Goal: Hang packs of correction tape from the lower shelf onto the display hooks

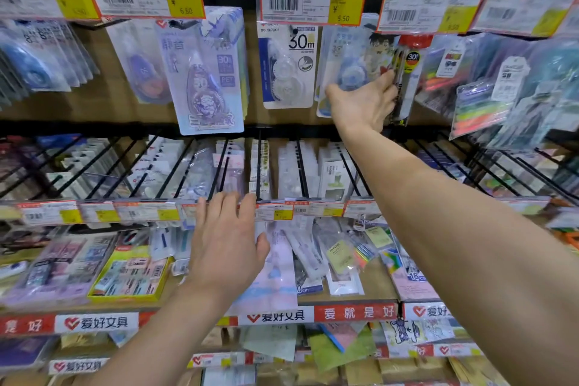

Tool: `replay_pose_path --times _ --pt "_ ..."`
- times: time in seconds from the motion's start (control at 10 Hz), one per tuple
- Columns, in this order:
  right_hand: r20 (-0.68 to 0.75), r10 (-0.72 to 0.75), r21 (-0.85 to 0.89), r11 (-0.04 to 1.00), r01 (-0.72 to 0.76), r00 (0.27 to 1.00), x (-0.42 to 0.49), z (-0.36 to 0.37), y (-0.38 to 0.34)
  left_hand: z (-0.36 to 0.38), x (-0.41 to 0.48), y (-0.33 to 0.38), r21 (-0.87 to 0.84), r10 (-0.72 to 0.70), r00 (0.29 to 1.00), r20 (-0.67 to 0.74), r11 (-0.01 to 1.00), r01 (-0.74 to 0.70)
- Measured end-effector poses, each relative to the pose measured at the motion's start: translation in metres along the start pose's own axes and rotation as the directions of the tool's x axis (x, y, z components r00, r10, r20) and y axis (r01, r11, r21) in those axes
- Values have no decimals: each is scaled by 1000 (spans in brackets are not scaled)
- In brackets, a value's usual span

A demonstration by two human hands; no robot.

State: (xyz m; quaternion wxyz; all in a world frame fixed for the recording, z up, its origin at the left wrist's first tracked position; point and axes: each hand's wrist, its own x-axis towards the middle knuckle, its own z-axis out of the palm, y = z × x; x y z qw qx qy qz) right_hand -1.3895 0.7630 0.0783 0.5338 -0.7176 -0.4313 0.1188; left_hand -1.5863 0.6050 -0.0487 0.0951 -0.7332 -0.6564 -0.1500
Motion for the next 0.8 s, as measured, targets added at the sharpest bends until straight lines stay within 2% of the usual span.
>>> replay_pose_path --times 0.4,0.6,0.7,0.8 --pt "61 1 -6 1000 0 998 1 -12 2 -5 -1 -2 -21 23 999 38 1000 -22" --pt "34 33 10 999 -33 999 -19 -16 4 -13 1 -1 -30 41 996 78 999 -39" --pt "57 -29 17 999 28 998 -53 -16 16 -16 0 -1 -42 47 996 76 998 -44" --pt "157 -110 -12 993 114 981 -99 -14 32 -19 1 -4 -29 49 994 98 998 -47"
